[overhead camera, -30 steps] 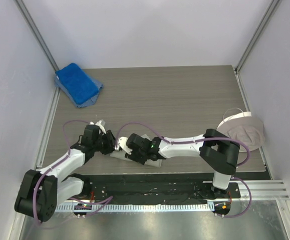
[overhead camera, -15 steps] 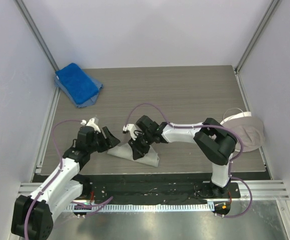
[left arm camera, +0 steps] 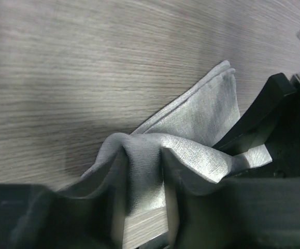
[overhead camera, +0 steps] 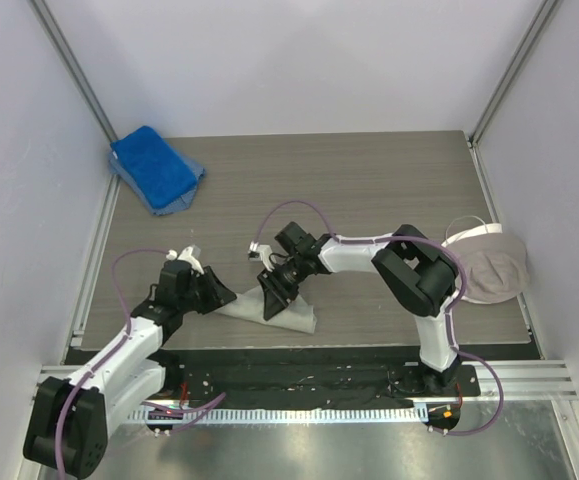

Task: Fold the napkin, place the utensils inside, and roll it up
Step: Roll the napkin with the utensil

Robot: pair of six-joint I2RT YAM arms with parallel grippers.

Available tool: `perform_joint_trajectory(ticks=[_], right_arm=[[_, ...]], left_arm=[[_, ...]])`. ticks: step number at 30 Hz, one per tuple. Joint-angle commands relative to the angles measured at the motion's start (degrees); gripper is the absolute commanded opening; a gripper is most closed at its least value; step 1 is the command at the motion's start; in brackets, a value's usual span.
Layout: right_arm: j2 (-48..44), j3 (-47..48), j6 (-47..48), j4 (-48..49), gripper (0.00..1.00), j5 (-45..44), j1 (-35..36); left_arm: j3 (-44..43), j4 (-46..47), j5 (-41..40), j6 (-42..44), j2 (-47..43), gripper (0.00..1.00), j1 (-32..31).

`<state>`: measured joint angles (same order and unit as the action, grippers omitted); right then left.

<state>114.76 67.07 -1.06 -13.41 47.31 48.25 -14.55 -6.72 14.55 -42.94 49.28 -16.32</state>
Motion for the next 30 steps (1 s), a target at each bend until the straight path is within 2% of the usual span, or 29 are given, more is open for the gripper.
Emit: perform_joint_trajectory(ticks=[1, 2, 3, 5, 6, 9, 13, 17, 18, 25, 30], right_arm=[[-0.4, -0.3, 1.1, -7.5, 0.45, -9.6, 0.9], [-1.2, 0.7, 1.1, -8.5, 0.51, -10.6, 0.9], [-2.2, 1.1, 1.1, -9.0, 0.53, -13.4, 0.9], [-5.1, 2.7, 1.2, -10.4, 0.57, -15.5, 1.0], [-6.3, 3.1, 1.1, -10.6, 0.62, -18.3, 1.3], [-11.1, 3.3, 1.5, -10.1, 0.70, -23.2, 3.4], [-16.8, 0.8, 4.3, -6.6, 0.77, -37.0, 8.9], [-20.1, -4.7, 8.6, 1.5, 0.79, -53.4, 16.3], [-20.0, -5.1, 10.1, 2.4, 0.80, -55.2, 17.5], [-14.8, -4.3, 13.4, 3.6, 0.79, -58.1, 22.5], [-11.9, -3.3, 14.4, 3.0, 0.72, -57.2, 22.8]], left_arm=[[0.0, 3.3, 1.5, 0.3, 1.5, 0.21, 0.2], [-0.1, 3.0, 1.5, 0.4, 1.7, 0.17, 0.2], [-0.2, 2.8, 1.4, 0.6, 2.0, 0.11, 0.3], [-0.3, 2.5, 1.5, 0.5, 2.6, 0.05, 0.2], [-0.6, 2.3, 1.5, 0.6, 2.8, 0.01, 0.2], [-1.4, 1.1, 1.2, 0.7, 3.9, 0.00, 0.2], [-2.6, -0.9, 0.7, 0.7, 5.6, 0.00, 0.3], [-3.9, -2.7, 0.7, 0.7, 7.9, 0.00, 0.2], [-4.5, -3.2, 0.7, 0.6, 9.1, 0.00, 0.3], [-6.5, -5.1, 0.9, 0.6, 13.1, 0.00, 0.2], [-6.7, -5.2, 1.0, 0.6, 13.3, 0.00, 0.2]])
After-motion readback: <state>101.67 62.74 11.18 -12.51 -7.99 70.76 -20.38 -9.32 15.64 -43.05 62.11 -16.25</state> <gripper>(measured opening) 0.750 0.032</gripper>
